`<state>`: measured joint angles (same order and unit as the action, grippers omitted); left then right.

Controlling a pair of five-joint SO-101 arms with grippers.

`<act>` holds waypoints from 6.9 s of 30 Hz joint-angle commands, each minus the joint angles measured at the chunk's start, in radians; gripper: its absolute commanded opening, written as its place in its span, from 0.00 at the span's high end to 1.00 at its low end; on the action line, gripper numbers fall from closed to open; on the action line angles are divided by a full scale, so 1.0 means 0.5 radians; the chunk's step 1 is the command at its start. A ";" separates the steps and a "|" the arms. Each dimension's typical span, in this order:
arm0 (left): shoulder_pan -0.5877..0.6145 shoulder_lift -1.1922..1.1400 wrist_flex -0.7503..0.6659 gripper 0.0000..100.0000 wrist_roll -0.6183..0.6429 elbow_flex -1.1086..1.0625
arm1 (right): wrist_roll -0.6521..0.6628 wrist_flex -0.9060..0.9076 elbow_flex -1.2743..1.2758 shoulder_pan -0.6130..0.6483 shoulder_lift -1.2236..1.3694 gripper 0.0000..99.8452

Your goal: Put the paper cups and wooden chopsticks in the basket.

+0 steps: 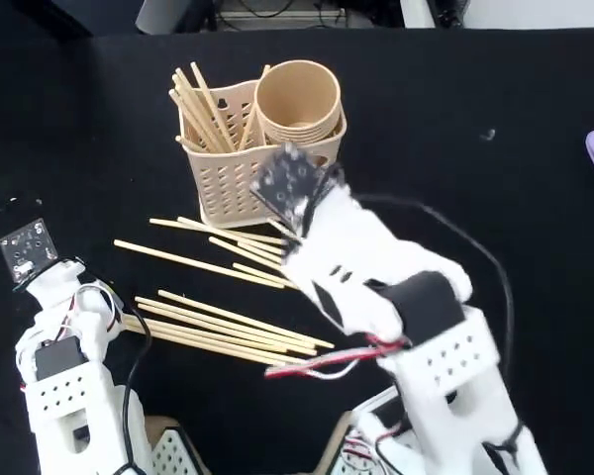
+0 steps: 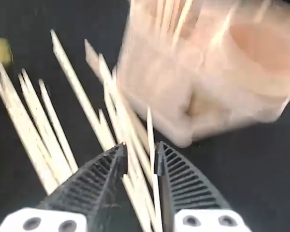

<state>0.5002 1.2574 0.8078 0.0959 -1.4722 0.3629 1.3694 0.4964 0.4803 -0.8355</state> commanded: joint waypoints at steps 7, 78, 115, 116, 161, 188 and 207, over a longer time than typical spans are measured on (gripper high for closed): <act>-0.023 0.018 -0.018 0.85 0.015 0.017 | 0.678 -0.773 1.370 -0.611 0.149 0.80; -0.026 0.018 -0.018 0.85 0.015 0.017 | 0.878 -0.813 1.091 -0.908 0.671 0.84; -0.026 0.018 -0.025 0.85 0.015 0.017 | 0.733 -0.684 1.241 -0.436 0.508 0.84; -0.026 0.018 -0.021 0.85 0.015 0.017 | 0.733 -0.709 1.254 -0.433 0.529 0.84; -0.014 0.018 -0.018 0.85 0.015 0.017 | 0.635 -0.838 0.944 -0.430 1.303 0.92; -0.020 0.018 -0.021 0.85 0.015 0.017 | 0.559 0.365 -0.084 -0.270 0.173 0.99; -0.023 0.018 -0.018 0.85 0.015 0.014 | -0.353 -1.010 -1.435 0.279 0.962 0.99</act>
<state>0.5002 1.2574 0.8078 0.0959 -1.4722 0.2478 1.0303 -0.1128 0.6091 -0.4381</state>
